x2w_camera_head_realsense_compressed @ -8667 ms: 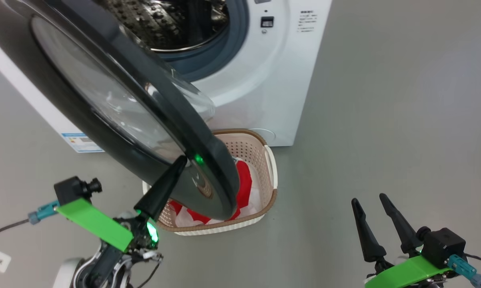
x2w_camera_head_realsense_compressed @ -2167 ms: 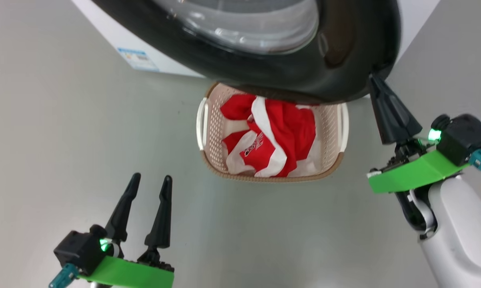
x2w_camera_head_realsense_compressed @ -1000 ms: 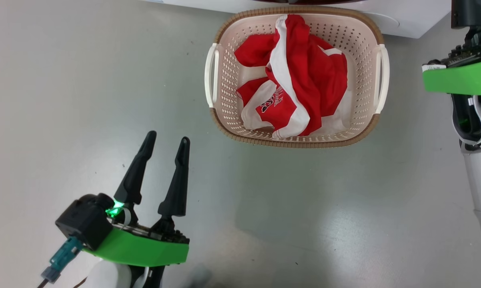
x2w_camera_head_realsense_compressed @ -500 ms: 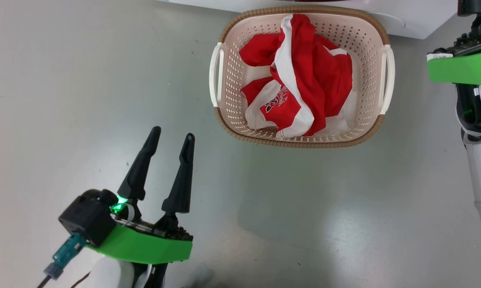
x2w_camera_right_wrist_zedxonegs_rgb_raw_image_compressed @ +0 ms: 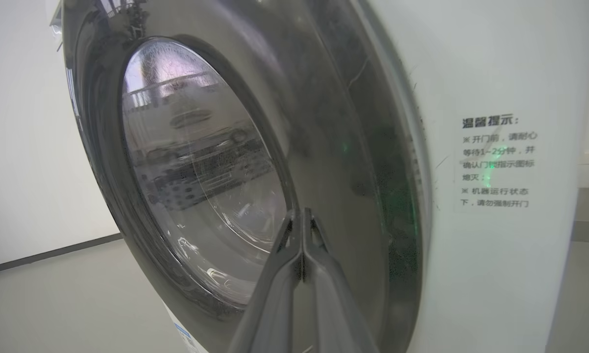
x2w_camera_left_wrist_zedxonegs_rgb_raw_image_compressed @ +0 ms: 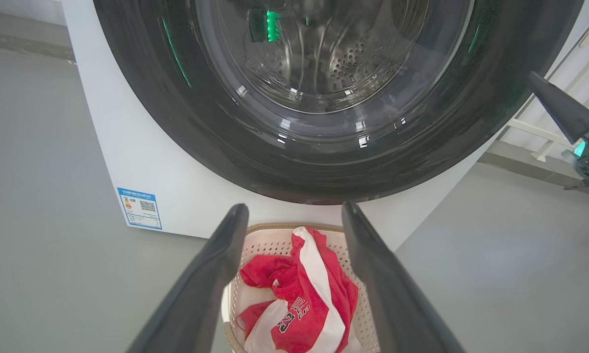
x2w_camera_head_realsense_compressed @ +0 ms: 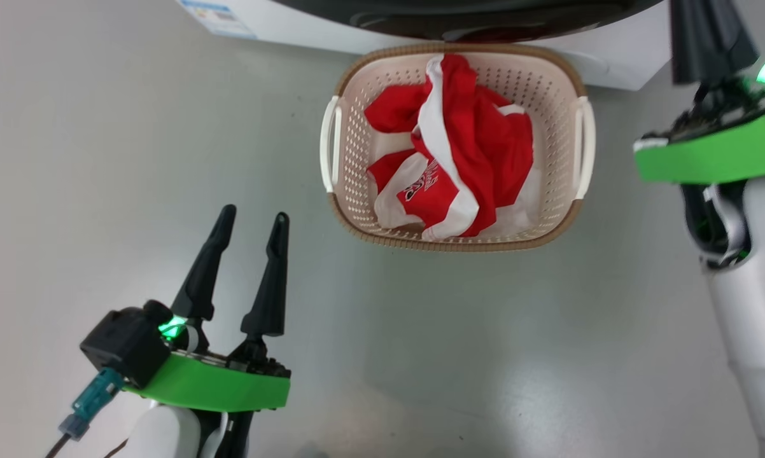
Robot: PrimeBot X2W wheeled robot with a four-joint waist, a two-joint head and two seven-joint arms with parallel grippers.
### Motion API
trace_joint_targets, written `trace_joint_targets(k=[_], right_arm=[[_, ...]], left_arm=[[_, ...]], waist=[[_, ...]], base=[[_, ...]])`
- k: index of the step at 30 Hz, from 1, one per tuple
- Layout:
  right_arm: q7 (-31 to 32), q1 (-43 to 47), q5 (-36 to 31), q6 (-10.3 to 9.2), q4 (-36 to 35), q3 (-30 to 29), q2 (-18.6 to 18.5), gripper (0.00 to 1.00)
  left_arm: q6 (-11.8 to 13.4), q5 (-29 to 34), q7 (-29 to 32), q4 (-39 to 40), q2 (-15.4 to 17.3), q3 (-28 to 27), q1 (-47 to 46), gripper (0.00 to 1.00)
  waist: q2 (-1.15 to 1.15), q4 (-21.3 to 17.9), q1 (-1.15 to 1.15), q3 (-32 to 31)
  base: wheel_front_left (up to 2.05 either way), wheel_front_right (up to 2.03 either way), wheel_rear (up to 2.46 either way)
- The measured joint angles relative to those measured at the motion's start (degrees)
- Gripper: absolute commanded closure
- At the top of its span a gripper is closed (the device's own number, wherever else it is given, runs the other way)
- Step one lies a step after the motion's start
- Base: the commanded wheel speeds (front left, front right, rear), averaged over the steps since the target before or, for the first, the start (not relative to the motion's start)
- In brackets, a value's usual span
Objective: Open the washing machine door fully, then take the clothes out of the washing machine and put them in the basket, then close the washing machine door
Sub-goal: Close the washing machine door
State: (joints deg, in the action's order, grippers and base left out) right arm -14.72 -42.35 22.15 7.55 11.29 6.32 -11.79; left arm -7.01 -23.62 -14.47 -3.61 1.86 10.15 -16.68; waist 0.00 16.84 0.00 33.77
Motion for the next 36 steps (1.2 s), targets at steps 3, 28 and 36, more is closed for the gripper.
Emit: trace_joint_targets(k=[3, 28, 36], right_arm=[[0.0, 2.4, 0.6, 0.0, 0.0, 0.5, 0.6, 0.01], [0.0, 24.7, 1.6, 0.0, 0.6, 1.0, 4.7, 0.0], [0.0, 30.5, 1.6, 0.0, 0.7, -0.3, 5.1, 0.0]], left_arm=[[0.0, 0.5, 0.0, -0.7, 0.0, -1.0, 0.1, 0.0], [-0.2, 5.8, 0.0, -5.1, 0.0, -6.0, 5.6, 0.0], [-0.2, 8.1, 0.0, -5.6, 0.1, -7.0, 7.5, 0.0]], waist=[[0.0, -0.8, 0.0, -1.3], [0.0, -8.5, 0.0, -14.5], [0.0, -11.1, 0.0, -17.9]], base=[[0.0, 0.0, 0.0], [0.0, 0.0, 0.0], [0.0, 0.0, 0.0]])
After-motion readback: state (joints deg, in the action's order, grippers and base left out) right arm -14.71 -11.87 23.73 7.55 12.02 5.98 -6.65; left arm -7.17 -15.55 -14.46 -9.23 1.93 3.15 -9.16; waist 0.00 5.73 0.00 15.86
